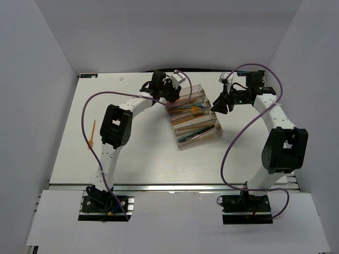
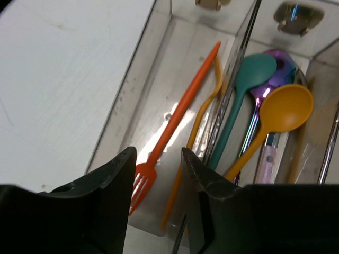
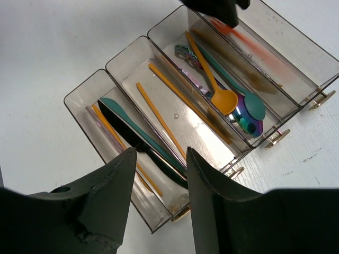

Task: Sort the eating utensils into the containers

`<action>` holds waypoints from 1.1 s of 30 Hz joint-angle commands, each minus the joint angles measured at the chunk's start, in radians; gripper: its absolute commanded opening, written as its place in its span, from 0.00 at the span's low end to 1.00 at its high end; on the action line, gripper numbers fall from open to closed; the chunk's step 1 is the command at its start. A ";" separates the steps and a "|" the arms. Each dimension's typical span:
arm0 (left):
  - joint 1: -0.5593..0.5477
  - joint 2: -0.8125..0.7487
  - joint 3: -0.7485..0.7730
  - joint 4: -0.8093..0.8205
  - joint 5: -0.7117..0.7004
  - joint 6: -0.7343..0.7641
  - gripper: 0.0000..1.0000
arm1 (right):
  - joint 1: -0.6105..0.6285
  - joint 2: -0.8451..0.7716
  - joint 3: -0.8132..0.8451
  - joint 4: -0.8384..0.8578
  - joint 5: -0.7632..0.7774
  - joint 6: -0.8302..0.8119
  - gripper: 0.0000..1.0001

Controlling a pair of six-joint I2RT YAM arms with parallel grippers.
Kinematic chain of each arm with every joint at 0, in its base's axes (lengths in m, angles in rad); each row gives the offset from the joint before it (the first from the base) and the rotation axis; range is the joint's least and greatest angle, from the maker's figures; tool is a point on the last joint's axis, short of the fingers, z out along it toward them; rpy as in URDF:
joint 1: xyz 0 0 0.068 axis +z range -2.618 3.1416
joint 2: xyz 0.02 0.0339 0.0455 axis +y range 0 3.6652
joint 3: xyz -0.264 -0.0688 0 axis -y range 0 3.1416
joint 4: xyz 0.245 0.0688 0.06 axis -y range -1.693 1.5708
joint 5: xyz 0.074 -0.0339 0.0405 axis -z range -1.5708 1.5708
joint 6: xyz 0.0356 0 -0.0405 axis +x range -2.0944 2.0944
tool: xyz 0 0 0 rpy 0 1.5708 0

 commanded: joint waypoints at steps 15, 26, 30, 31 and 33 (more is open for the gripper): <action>0.226 -0.569 -0.461 -0.103 -0.066 -0.345 0.17 | 0.002 -0.033 -0.012 0.004 -0.028 -0.021 0.49; 0.666 -0.968 -1.061 -0.226 -0.380 -0.345 0.67 | 0.013 -0.007 -0.006 0.016 -0.045 -0.007 0.50; 0.695 -0.930 -1.086 -0.230 -0.449 -0.321 0.68 | 0.016 -0.007 0.000 0.018 -0.045 -0.005 0.50; 0.701 -0.916 -1.089 -0.230 -0.466 -0.318 0.68 | 0.018 -0.008 0.000 0.016 -0.045 -0.007 0.50; 0.730 -0.873 -1.086 -0.226 -0.474 -0.320 0.68 | 0.018 -0.011 -0.005 0.015 -0.044 -0.010 0.50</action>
